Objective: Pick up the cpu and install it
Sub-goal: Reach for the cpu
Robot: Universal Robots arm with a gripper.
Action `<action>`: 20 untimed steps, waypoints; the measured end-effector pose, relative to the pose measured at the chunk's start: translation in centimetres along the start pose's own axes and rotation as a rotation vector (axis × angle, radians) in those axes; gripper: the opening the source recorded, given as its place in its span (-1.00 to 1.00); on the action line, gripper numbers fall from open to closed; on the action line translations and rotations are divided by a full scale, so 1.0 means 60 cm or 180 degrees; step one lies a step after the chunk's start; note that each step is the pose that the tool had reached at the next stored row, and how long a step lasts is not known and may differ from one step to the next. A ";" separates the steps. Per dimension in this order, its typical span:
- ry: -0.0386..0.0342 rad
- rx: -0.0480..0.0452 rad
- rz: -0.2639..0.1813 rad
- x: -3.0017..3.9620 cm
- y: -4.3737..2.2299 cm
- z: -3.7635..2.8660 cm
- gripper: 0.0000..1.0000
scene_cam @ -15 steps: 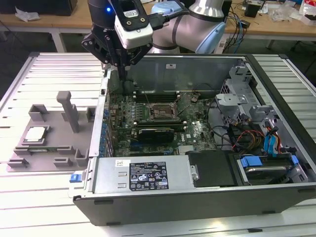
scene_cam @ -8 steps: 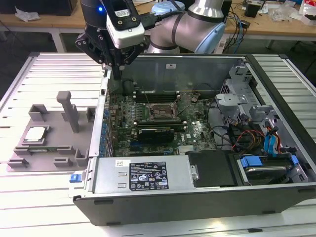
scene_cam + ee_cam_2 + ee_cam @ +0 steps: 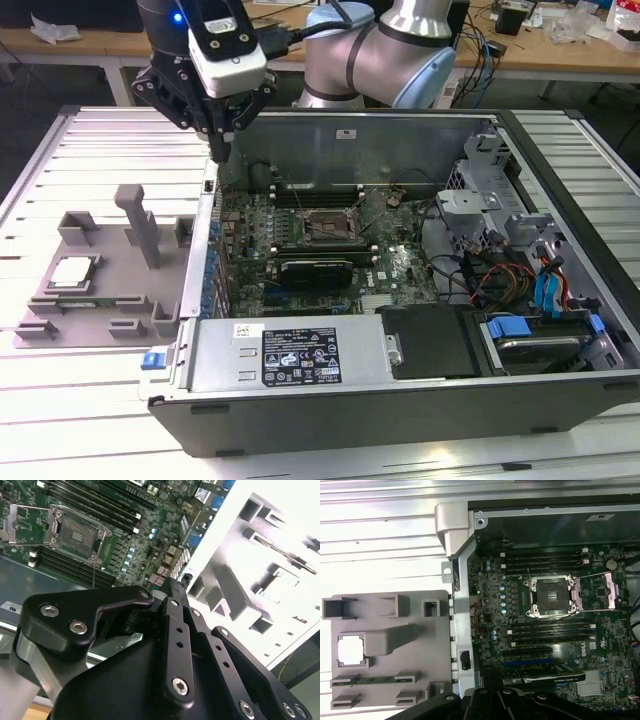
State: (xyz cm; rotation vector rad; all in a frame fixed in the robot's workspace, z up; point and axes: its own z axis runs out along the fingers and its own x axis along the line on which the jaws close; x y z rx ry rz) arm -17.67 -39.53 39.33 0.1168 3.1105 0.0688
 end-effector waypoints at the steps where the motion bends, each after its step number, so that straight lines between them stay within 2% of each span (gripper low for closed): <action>1: 0.0000 0.0000 0.0000 0.005 0.000 0.000 -0.79; 2: -0.0001 0.0000 0.0000 0.015 0.000 0.000 -0.79; 6: -0.0001 0.0000 0.0003 0.033 0.000 -0.001 -0.79; 12: -0.0001 0.0000 0.0006 0.052 0.005 -0.001 -0.79; 14: -0.0002 0.0000 0.0011 0.064 0.007 -0.001 -0.79; 16: -0.0001 0.0000 0.0014 0.071 0.010 -0.001 -0.79; 20: -0.0002 0.0000 0.0015 0.080 0.014 0.000 -0.79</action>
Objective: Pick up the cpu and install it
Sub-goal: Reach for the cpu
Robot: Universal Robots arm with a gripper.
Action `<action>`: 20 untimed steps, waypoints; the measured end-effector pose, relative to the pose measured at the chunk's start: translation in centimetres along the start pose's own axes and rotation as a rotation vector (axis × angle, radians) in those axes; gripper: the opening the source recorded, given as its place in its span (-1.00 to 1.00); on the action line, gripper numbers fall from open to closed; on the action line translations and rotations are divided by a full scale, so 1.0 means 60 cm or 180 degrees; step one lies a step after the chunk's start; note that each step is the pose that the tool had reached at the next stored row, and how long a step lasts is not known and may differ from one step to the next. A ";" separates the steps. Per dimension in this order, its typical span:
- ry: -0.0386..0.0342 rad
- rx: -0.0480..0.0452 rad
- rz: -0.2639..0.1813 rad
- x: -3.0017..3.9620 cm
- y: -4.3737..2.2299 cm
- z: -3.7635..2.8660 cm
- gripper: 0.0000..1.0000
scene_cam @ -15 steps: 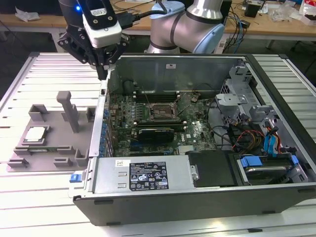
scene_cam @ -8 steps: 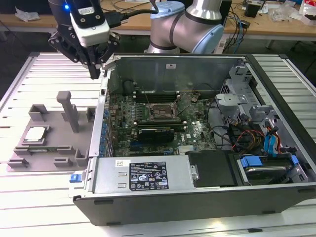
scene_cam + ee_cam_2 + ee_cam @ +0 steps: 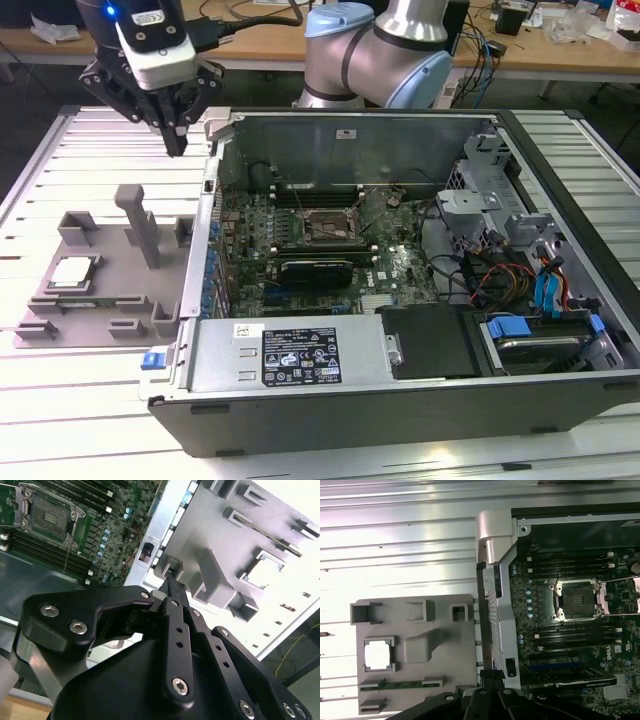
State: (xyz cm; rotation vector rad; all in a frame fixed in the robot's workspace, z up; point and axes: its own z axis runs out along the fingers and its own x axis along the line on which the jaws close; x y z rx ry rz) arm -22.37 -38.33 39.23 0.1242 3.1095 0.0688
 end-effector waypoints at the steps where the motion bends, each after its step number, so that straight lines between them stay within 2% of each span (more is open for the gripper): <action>1: -0.0001 -0.0001 0.0001 0.002 0.000 0.001 -0.79; 3: -0.0002 0.0000 0.0002 0.009 0.001 0.002 -0.79; 6: -0.0002 0.0000 0.0005 0.034 0.004 0.003 -0.79; 8: -0.0002 0.0000 0.0005 0.044 0.005 0.004 -0.79; 10: -0.0002 0.0000 0.0006 0.060 0.006 0.004 -0.79; 12: -0.0002 0.0000 0.0006 0.071 0.009 0.005 -0.79; 14: -0.0002 0.0000 0.0007 0.078 0.010 0.005 -0.79; 16: -0.0002 0.0000 0.0006 0.094 0.014 0.006 -0.79; 20: -0.0002 0.0002 0.0006 0.117 0.021 0.009 -0.79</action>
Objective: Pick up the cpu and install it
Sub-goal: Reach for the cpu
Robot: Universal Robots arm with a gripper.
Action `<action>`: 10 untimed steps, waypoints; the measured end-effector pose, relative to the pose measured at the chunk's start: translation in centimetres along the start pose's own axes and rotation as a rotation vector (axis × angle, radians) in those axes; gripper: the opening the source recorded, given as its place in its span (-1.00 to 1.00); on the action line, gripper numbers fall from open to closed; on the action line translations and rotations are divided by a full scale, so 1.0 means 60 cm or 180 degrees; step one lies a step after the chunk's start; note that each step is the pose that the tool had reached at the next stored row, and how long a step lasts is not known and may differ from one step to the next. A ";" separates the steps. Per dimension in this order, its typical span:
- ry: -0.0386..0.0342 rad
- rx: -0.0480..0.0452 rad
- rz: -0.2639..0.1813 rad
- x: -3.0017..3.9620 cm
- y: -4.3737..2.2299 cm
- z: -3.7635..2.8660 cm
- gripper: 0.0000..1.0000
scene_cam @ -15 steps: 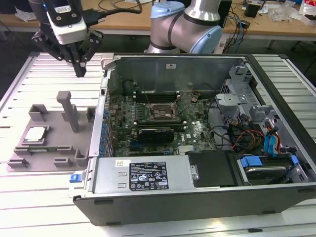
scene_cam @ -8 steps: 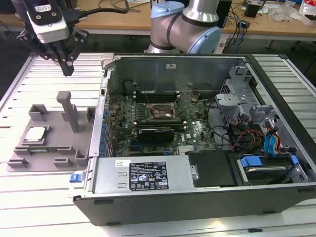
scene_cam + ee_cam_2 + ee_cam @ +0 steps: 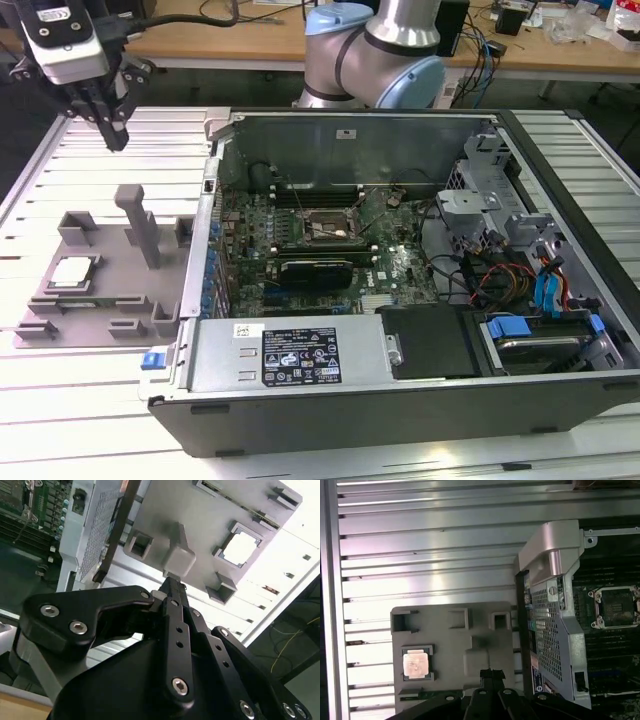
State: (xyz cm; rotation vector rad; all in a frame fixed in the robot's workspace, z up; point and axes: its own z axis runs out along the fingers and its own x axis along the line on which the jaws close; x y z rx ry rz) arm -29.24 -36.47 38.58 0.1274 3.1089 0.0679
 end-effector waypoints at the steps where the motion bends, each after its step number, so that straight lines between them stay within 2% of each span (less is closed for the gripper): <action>1: 0.0000 0.0000 0.0000 0.003 0.001 0.000 -0.79; 5: 0.0000 0.0001 0.0000 0.032 -0.001 0.011 -0.79; 7: 0.0000 0.0001 0.0000 0.038 -0.001 0.015 -0.79; 8: 0.0000 0.0001 0.0000 0.045 -0.002 0.018 -0.79; 10: -0.0001 0.0001 0.0000 0.050 -0.003 0.020 -0.79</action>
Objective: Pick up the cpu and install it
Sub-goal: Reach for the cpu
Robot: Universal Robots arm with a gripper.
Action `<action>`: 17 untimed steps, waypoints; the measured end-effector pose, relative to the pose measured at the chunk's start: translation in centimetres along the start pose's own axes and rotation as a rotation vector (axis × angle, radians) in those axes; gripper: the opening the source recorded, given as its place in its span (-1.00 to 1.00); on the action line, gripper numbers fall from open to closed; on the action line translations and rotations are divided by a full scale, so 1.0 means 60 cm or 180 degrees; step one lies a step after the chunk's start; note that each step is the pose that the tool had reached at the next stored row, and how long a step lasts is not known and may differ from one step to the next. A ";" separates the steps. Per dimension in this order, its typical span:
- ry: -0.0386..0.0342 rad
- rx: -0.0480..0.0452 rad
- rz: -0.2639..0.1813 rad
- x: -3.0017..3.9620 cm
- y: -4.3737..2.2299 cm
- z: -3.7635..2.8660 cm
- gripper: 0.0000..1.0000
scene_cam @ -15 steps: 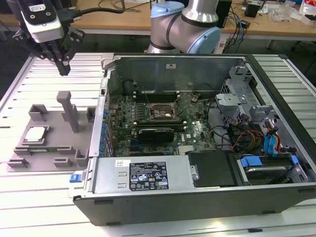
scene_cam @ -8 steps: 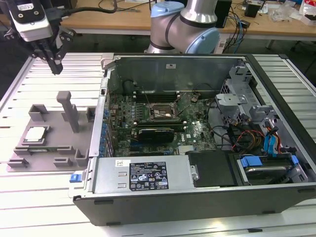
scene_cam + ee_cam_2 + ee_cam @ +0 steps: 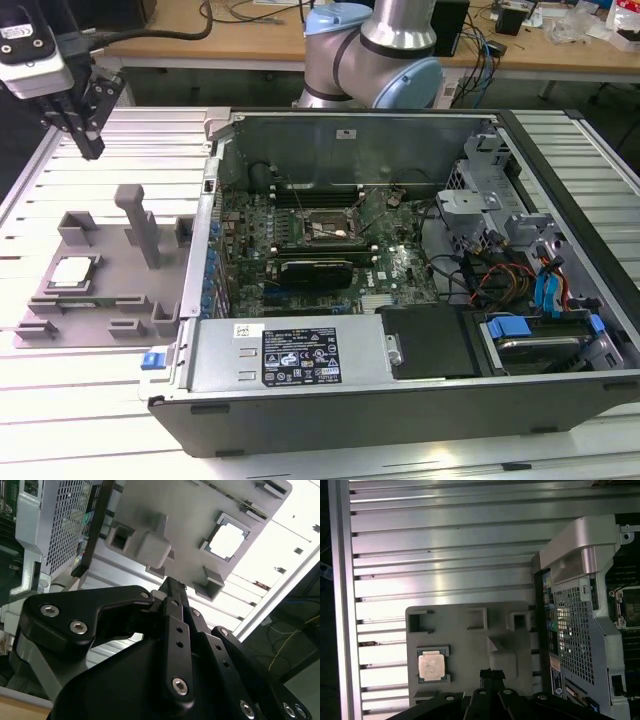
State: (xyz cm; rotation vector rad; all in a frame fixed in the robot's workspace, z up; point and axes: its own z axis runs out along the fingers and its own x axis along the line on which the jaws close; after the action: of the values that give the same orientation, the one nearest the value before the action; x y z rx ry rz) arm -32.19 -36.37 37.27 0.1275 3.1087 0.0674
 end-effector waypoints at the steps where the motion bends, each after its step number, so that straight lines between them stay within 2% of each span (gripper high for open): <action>1: 0.0000 0.0000 0.0000 0.002 -0.001 0.001 -0.79; 4: 0.0000 0.0000 0.0000 0.010 -0.005 0.008 -0.79; 8: 0.0000 0.0000 0.0000 0.023 -0.019 0.022 -0.79; 12: 0.0000 0.0000 0.0000 0.028 -0.032 0.038 -0.79; 17: 0.0000 0.0000 0.0000 0.038 -0.035 0.055 -0.79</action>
State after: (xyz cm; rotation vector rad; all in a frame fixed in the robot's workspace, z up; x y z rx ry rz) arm -34.54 -38.16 33.82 0.1274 3.1088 0.0673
